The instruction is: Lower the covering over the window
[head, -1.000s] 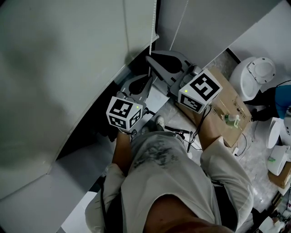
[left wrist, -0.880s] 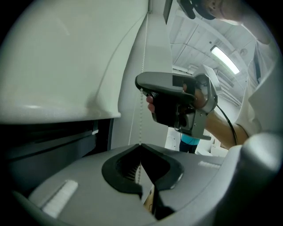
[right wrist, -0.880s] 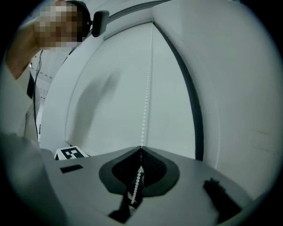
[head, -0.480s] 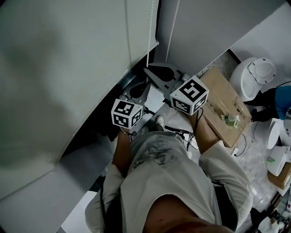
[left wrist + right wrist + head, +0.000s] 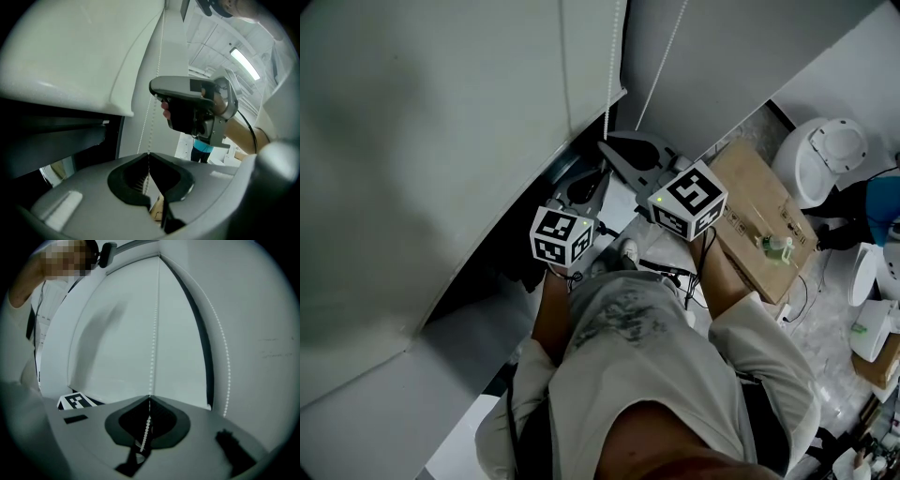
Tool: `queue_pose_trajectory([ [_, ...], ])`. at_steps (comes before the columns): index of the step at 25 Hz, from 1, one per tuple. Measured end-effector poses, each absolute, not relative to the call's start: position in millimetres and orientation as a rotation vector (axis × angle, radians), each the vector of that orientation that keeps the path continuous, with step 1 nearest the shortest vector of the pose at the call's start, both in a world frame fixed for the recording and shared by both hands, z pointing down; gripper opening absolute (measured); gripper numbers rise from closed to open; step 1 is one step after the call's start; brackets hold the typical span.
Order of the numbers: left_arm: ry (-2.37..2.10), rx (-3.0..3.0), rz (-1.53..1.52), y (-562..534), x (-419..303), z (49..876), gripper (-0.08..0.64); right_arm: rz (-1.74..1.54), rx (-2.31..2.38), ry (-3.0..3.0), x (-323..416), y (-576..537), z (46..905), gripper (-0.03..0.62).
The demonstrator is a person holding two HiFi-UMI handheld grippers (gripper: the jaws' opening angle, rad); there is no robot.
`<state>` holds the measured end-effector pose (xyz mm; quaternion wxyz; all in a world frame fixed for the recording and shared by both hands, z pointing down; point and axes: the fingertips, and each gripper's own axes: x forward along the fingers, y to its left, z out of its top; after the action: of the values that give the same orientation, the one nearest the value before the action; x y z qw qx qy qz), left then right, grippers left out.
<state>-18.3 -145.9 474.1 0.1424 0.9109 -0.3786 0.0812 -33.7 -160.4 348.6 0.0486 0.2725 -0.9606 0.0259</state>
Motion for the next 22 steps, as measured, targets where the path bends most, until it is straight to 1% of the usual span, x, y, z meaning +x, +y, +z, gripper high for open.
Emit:
queue_pose_trajectory([
  [14, -1.143, 2.636, 0.185, -139.5, -24.4, 468.4, 0.026, -0.006, 0.921, -2.885, -27.5, -161.3, 348.6, 0.018],
  [22, -1.153, 2.650, 0.160, -138.3, -26.5, 458.1, 0.069, -0.044, 0.981, -2.842, -18.2, -165.2, 348.7, 0.020],
])
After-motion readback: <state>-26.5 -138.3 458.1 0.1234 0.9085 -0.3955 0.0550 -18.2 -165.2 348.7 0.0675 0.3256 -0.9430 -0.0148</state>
